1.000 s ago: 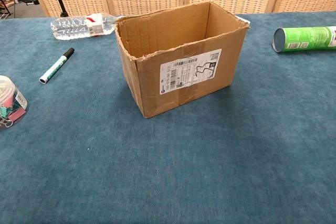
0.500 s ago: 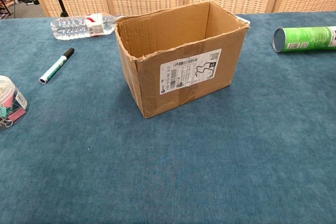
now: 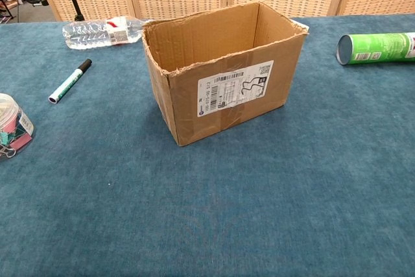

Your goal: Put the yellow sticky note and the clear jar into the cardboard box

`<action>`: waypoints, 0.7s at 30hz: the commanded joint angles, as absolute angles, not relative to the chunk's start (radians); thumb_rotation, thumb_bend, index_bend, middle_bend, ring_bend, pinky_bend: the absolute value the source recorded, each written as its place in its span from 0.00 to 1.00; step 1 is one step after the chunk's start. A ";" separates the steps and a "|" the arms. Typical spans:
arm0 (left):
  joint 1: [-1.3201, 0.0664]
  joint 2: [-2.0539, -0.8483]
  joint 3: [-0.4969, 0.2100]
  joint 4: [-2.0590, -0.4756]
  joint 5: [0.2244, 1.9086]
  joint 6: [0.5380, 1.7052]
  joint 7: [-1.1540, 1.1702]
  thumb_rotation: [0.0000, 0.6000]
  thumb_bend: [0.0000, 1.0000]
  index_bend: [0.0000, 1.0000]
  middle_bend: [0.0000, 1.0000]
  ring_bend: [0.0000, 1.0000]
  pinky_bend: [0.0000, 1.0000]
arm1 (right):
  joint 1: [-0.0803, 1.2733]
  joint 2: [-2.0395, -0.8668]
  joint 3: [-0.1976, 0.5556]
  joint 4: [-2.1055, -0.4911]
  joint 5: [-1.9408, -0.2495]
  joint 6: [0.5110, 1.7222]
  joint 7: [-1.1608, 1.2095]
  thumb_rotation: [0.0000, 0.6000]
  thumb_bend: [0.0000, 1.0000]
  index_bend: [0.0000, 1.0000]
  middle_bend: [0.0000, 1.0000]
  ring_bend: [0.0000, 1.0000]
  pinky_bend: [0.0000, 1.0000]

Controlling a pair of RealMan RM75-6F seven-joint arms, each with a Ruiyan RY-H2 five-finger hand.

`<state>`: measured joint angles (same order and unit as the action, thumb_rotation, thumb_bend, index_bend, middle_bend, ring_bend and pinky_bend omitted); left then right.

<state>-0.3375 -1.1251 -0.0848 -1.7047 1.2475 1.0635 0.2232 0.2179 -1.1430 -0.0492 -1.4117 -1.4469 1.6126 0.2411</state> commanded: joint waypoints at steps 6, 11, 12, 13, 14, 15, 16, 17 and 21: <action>-0.393 -1.212 -0.071 -1.615 1.175 0.954 0.219 1.00 0.00 0.00 0.00 0.00 0.00 | 0.200 -1.124 -0.018 -1.420 -1.459 1.579 0.267 1.00 0.00 0.00 0.00 0.00 0.03; -0.408 -1.248 -0.071 -1.575 1.151 0.938 0.216 1.00 0.00 0.00 0.00 0.00 0.12 | 0.195 -1.120 -0.002 -1.419 -1.459 1.553 0.283 1.00 0.00 0.00 0.00 0.00 0.03; -0.408 -1.262 -0.076 -1.564 1.148 0.949 0.214 1.00 0.00 0.01 0.00 0.03 0.17 | 0.195 -1.119 0.000 -1.419 -1.459 1.546 0.287 1.00 0.00 0.00 0.00 0.00 0.03; -0.406 -1.277 -0.081 -1.552 1.149 0.967 0.216 1.00 0.00 0.05 0.04 0.07 0.23 | 0.194 -1.119 0.003 -1.420 -1.459 1.541 0.290 1.00 0.00 0.00 0.00 0.00 0.03; -0.404 -1.291 -0.082 -1.540 1.154 0.985 0.220 1.00 0.01 0.13 0.11 0.15 0.31 | 0.194 -1.118 0.005 -1.419 -1.459 1.537 0.291 1.00 0.00 0.00 0.00 0.00 0.03; -0.400 -1.306 -0.084 -1.529 1.158 1.006 0.222 1.00 0.03 0.20 0.17 0.22 0.37 | 0.193 -1.117 0.008 -1.420 -1.459 1.532 0.293 1.00 0.00 0.00 0.00 0.00 0.03; -0.397 -1.314 -0.086 -1.523 1.159 1.020 0.223 1.00 0.06 0.32 0.28 0.31 0.44 | 0.192 -1.117 0.011 -1.420 -1.460 1.530 0.294 1.00 0.00 0.00 0.00 0.00 0.03; -0.394 -1.321 -0.086 -1.520 1.157 1.032 0.230 1.00 0.10 0.42 0.35 0.37 0.49 | 0.190 -1.117 0.014 -1.422 -1.462 1.526 0.295 1.00 0.00 0.00 0.00 0.00 0.03; -0.390 -1.311 -0.086 -1.544 1.147 1.042 0.233 1.00 0.17 0.60 0.48 0.49 0.59 | 0.187 -1.113 0.021 -1.427 -1.465 1.512 0.299 1.00 0.00 0.00 0.00 0.00 0.03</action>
